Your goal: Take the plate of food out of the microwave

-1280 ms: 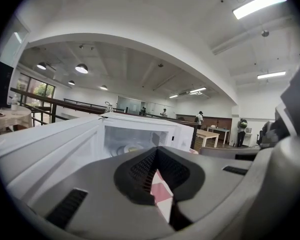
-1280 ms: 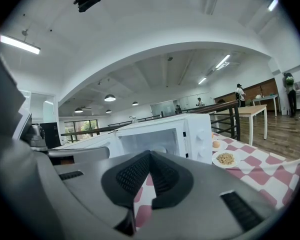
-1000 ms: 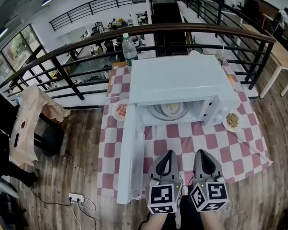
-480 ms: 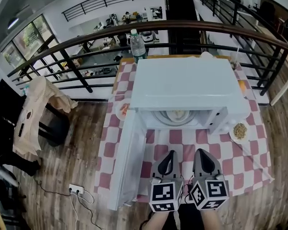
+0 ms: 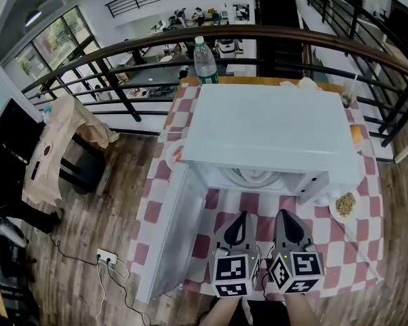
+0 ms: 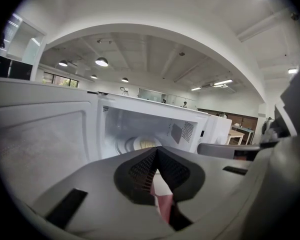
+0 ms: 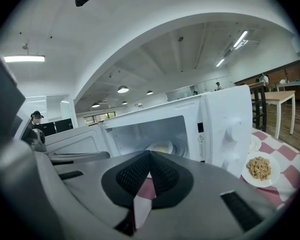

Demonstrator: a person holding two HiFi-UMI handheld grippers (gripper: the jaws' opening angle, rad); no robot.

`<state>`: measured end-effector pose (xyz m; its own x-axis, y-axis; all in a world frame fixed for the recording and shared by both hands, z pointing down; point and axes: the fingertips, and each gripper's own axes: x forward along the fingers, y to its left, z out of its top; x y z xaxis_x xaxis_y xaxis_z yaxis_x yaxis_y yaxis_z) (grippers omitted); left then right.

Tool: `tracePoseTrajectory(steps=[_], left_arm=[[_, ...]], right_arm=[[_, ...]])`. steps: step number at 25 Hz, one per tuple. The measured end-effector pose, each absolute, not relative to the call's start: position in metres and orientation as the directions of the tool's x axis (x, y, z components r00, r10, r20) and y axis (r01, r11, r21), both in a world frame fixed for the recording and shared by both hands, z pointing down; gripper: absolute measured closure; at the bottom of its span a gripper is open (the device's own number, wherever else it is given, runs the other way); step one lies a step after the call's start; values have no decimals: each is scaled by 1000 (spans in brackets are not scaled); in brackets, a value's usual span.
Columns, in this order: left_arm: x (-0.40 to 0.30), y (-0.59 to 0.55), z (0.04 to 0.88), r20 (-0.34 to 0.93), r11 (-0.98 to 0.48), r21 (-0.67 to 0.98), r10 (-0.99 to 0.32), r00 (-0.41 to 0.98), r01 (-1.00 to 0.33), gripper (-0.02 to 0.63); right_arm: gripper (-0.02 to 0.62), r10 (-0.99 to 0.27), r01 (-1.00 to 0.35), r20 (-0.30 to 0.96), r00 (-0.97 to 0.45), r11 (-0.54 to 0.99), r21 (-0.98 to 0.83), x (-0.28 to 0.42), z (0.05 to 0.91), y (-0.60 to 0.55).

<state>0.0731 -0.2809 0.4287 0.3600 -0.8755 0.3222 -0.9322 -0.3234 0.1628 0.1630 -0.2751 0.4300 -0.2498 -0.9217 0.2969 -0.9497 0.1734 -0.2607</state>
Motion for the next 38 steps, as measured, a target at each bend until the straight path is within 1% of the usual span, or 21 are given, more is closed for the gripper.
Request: tracePoseTrajectory(steps=[7,13,19,26,27,28,29,38], left_arm=[[76,-301,449,362,-274,186,-874,325,-944,595],[77,-311,473,426,-238,282,-837,343,-929,595],[74,-325,491,491,-211,270,-809,322,-940,595],[72,-345,509,560,-171,264,-774,295,-949,597],[73,-349,511,567,-170,264,-769,295,-949,598],[73,-352,512,572,-171,264,-765,297,-949,598],[74,-357,514,575,-174,262,-762,298,-949,598],[68,-386,523,587,-194,229,-754,295,-954,591]], right_arm=[[601,-902,-935,318,-291,197,-296,170,449,-301],[601,-876,-908,344,-339,208,-363,165,466,-315],[601,-849,-889,385,-361,189,-417,159,483,-330],[603,-847,-876,412,-336,120,-467,163,491,-352],[597,-845,-869,416,-337,109,-483,163,494,-356],[571,-842,-860,420,-339,97,-500,163,496,-359],[560,-839,-853,423,-341,86,-515,163,498,-363],[549,-845,-801,428,-320,1,-599,160,518,-387]])
